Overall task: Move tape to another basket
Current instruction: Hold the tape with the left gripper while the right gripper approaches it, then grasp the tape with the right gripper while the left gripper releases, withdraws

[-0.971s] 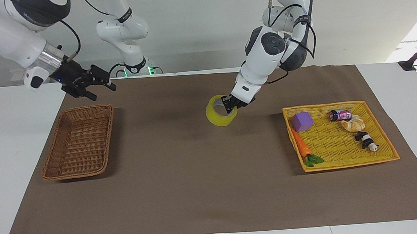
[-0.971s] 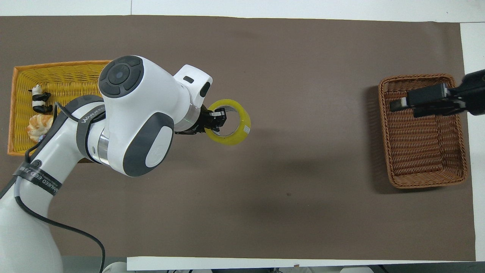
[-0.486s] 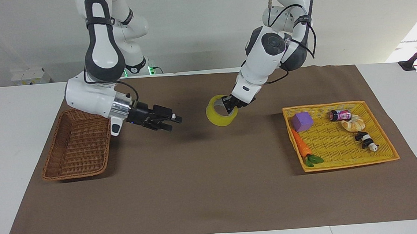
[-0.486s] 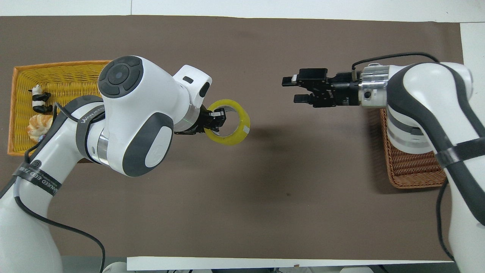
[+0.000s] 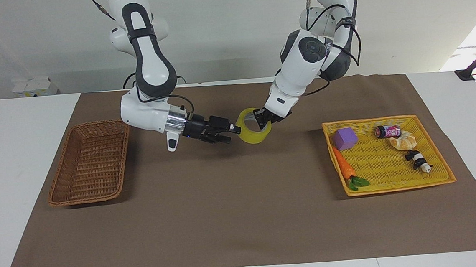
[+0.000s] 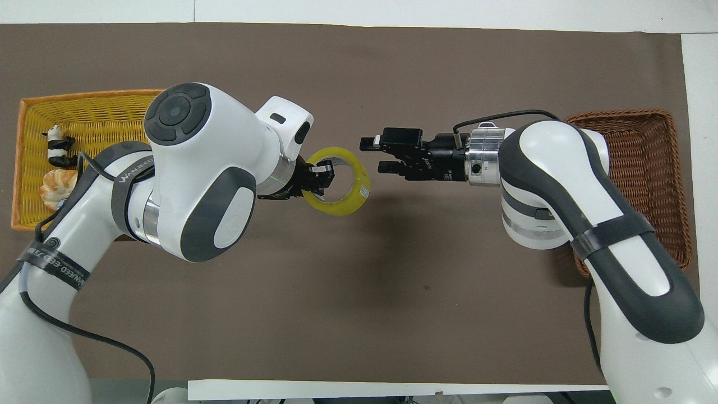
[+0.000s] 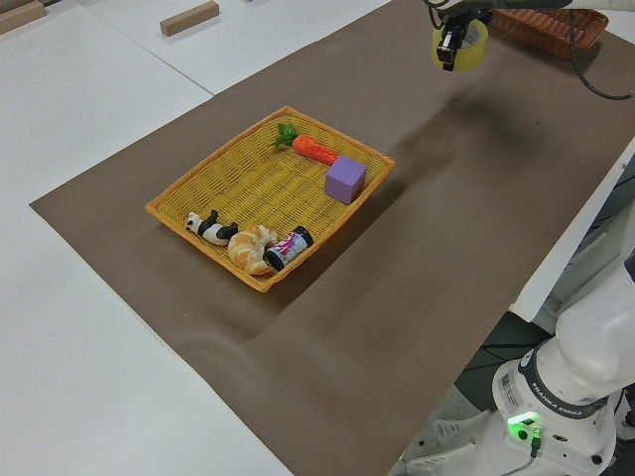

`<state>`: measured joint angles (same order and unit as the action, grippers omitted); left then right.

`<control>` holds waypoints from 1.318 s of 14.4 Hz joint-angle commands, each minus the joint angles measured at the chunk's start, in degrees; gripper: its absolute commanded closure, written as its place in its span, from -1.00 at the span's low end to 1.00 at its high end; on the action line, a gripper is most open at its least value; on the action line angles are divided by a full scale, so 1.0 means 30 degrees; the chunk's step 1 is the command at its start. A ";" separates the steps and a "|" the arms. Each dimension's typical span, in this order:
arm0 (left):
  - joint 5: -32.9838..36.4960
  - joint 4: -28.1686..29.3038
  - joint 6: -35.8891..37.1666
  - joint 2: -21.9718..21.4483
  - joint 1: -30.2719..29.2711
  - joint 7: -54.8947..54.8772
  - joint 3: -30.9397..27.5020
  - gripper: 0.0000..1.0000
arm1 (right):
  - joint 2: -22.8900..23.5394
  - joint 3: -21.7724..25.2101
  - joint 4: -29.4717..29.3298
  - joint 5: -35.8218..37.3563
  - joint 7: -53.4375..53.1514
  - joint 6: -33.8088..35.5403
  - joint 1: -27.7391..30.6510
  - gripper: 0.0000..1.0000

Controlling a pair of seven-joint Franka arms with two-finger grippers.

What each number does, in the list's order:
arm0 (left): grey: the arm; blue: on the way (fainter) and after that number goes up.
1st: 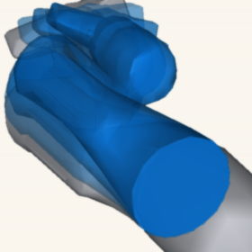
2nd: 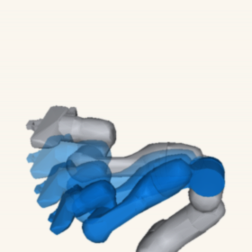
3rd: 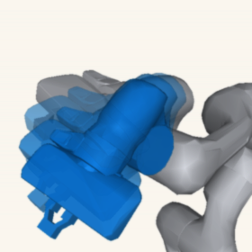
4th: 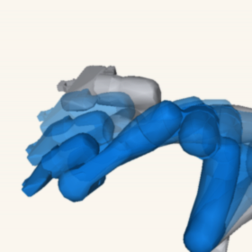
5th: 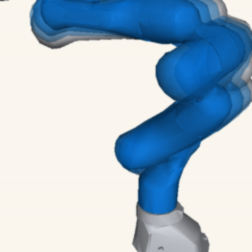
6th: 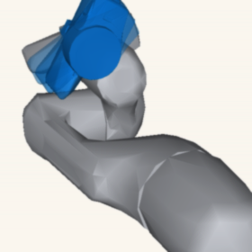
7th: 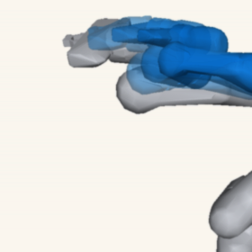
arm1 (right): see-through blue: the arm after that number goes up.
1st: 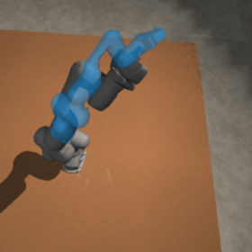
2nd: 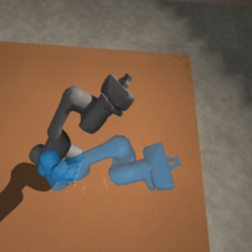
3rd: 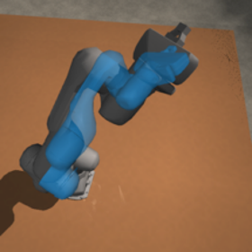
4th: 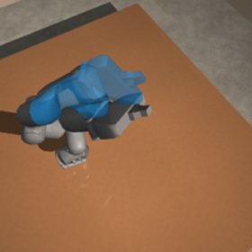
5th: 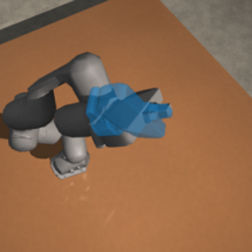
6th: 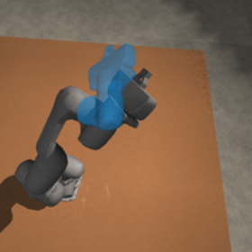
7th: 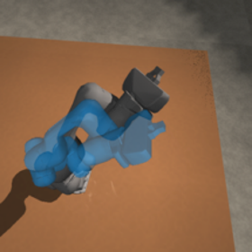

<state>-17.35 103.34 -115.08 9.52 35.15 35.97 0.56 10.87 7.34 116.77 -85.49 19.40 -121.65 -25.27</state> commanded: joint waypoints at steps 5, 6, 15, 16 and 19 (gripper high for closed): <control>-0.0282 0.0650 0.0217 -0.0799 0.0177 0.0431 -0.0217 0.96 | -0.0782 0.0015 0.1009 -0.0477 0.0039 0.0005 -0.0746 -0.99; -0.0282 0.0679 0.0217 -0.0799 0.0177 0.0431 -0.0217 0.96 | -0.0782 0.0015 0.1009 -0.0477 0.0009 -0.0024 -0.0834 -0.99; -0.0282 0.0679 0.0276 -0.0799 0.0177 0.0753 -0.0217 0.96 | -0.0811 0.0044 0.0980 -0.0419 -0.0284 0.0092 -0.0806 0.84; -0.0282 0.0679 0.0275 -0.0799 0.0177 0.0753 -0.0217 0.96 | -0.0811 0.0015 0.0950 -0.0390 -0.0284 0.0093 -0.0806 0.93; -0.0224 0.0505 0.0537 -0.0799 0.0235 0.0753 -0.0217 -0.55 | -0.0811 0.0044 0.0921 -0.0243 -0.0284 0.0180 -0.0748 0.98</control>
<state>-17.94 103.64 -114.17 9.20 35.14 37.34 0.51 9.62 7.36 118.48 -85.94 19.52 -121.37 -27.83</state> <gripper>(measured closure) 0.753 0.449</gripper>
